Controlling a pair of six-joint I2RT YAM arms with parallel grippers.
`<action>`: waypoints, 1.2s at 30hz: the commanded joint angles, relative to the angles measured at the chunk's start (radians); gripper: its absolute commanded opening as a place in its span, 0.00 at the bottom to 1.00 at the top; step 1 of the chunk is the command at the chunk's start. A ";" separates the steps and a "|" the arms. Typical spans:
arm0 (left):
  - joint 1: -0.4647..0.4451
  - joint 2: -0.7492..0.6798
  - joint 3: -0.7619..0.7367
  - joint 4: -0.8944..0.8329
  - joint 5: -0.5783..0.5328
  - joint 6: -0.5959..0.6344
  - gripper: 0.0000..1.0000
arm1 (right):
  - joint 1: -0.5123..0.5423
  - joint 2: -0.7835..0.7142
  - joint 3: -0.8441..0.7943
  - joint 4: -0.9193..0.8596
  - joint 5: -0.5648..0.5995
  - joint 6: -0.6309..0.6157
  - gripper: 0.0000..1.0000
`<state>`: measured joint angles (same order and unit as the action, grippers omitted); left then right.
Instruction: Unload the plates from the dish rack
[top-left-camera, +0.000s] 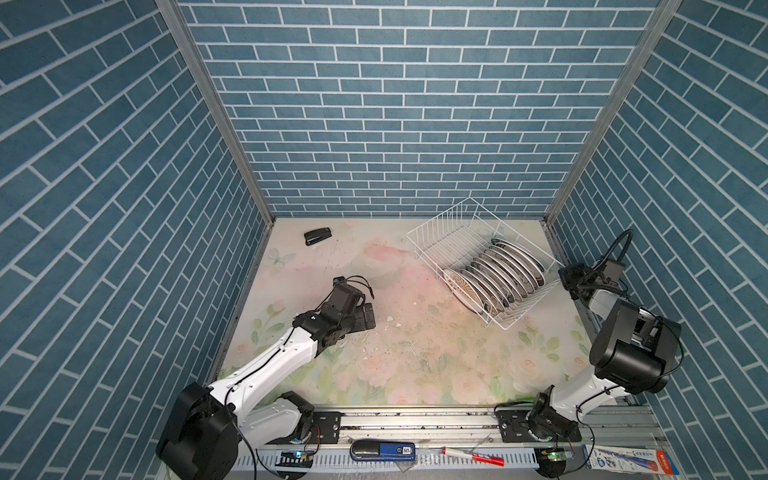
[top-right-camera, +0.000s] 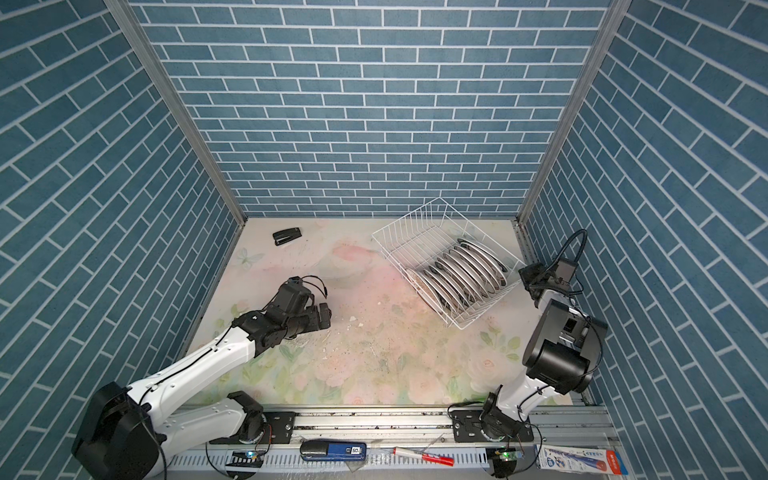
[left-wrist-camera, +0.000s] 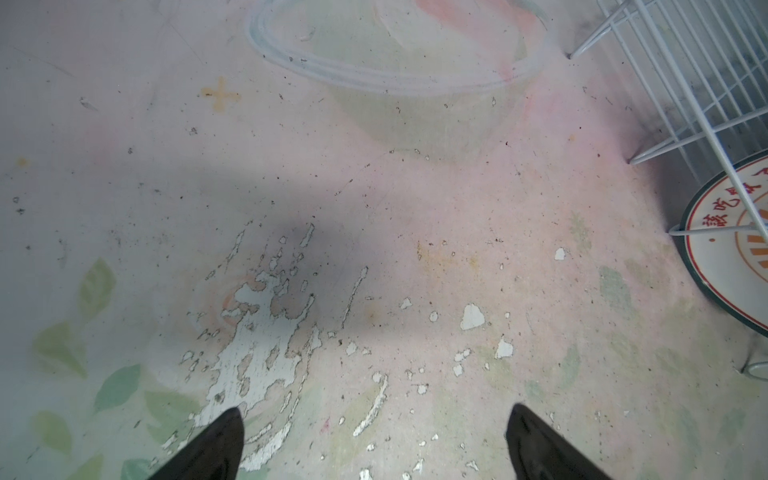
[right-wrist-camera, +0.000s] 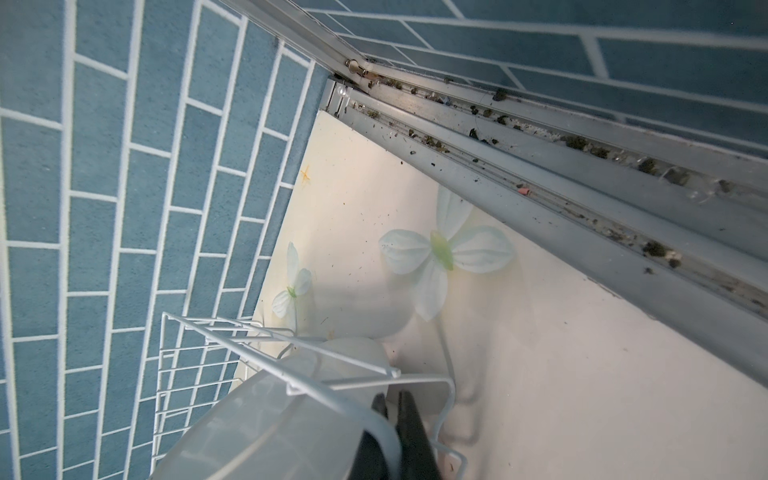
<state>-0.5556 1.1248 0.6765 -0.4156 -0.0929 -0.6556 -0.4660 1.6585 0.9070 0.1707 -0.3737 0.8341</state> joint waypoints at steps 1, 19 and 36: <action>-0.030 -0.002 0.018 -0.029 -0.071 -0.008 0.99 | -0.032 0.045 -0.075 -0.159 0.140 0.015 0.00; -0.070 -0.107 -0.023 -0.082 -0.293 -0.025 0.99 | -0.031 -0.034 -0.075 -0.169 0.099 -0.004 0.37; -0.069 -0.159 -0.048 -0.100 -0.340 -0.032 0.99 | -0.022 -0.149 -0.023 -0.260 0.100 -0.089 0.74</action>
<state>-0.6205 0.9642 0.6384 -0.4896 -0.4049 -0.6811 -0.4847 1.5452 0.8711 -0.0505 -0.2916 0.7765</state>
